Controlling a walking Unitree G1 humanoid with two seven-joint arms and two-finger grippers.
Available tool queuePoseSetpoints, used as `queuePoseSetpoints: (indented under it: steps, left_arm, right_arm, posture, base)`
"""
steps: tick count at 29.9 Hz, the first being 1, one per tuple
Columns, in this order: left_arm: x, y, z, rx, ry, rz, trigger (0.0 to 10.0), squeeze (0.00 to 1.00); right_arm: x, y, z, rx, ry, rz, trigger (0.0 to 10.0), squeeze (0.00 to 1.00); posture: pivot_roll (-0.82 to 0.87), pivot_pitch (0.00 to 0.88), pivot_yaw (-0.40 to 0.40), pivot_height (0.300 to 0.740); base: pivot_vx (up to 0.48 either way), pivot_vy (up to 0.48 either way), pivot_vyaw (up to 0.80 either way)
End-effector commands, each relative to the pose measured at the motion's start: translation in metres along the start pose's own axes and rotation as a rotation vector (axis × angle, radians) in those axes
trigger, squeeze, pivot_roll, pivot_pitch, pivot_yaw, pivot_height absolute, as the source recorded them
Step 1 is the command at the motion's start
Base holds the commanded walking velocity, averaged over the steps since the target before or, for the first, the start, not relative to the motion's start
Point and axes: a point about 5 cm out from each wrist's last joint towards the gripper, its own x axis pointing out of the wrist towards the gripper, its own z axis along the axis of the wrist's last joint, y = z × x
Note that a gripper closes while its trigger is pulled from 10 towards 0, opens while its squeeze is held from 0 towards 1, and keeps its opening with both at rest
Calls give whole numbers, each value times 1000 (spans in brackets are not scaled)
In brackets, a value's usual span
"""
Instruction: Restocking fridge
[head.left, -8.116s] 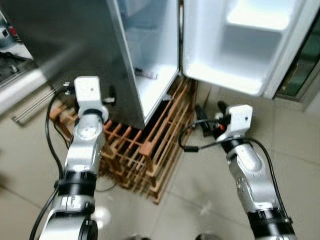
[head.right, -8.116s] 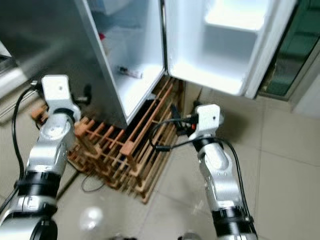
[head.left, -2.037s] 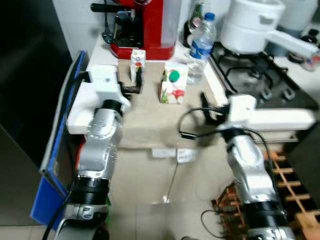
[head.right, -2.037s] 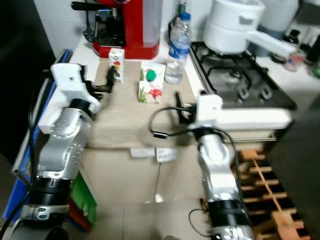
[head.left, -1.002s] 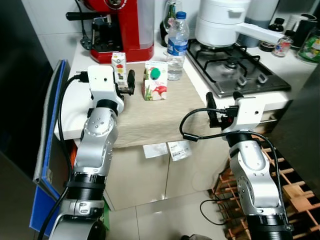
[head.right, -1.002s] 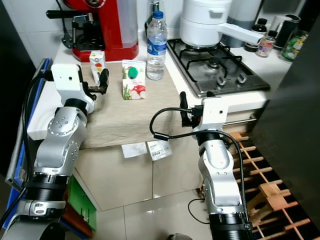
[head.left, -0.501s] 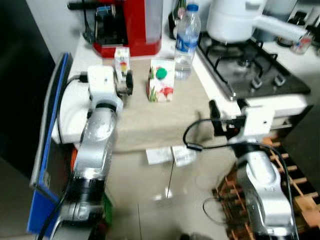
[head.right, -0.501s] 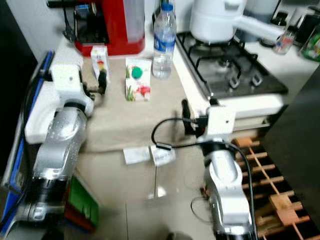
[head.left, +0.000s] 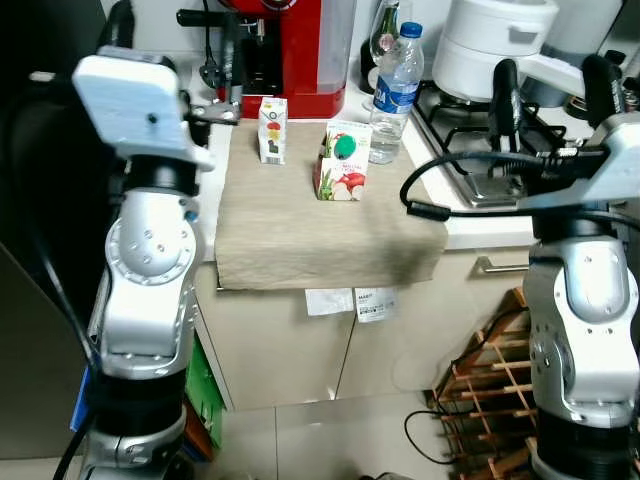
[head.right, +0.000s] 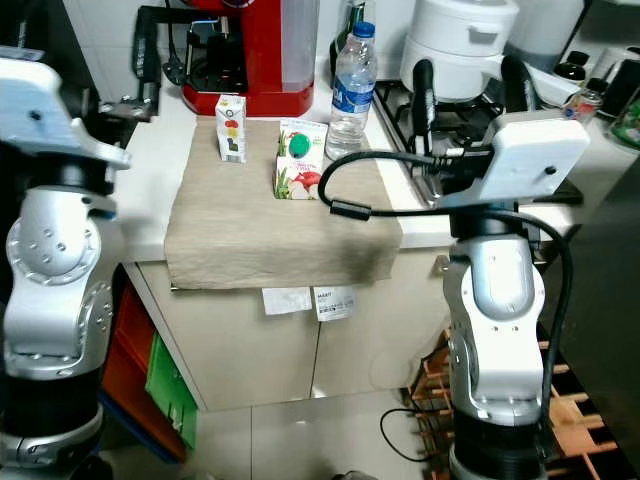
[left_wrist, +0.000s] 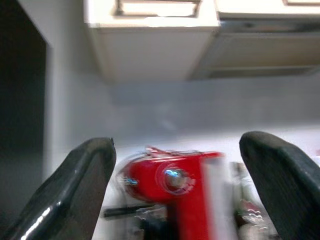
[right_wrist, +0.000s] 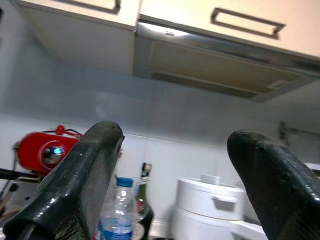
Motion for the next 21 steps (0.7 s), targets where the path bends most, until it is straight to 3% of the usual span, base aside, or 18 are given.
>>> queuePoseSetpoints:
  steps: [1, 21]
  left_arm:
    - [5, -11, 0, -27, 5, -70, 10000, 0]
    - [12, -18, -9, -83, 28, -36, 10000, 0]
  right_arm:
    - [4, -3, -1, 3, -2, -37, 10000, 0]
    - [0, 0, -22, 21, 71, -25, 10000, 0]
  posture:
    - [-74, 0, -13, 740]
    - [-86, 0, -20, 740]
  base:
    - [480, 0, 0]
    - [456, 0, 0]
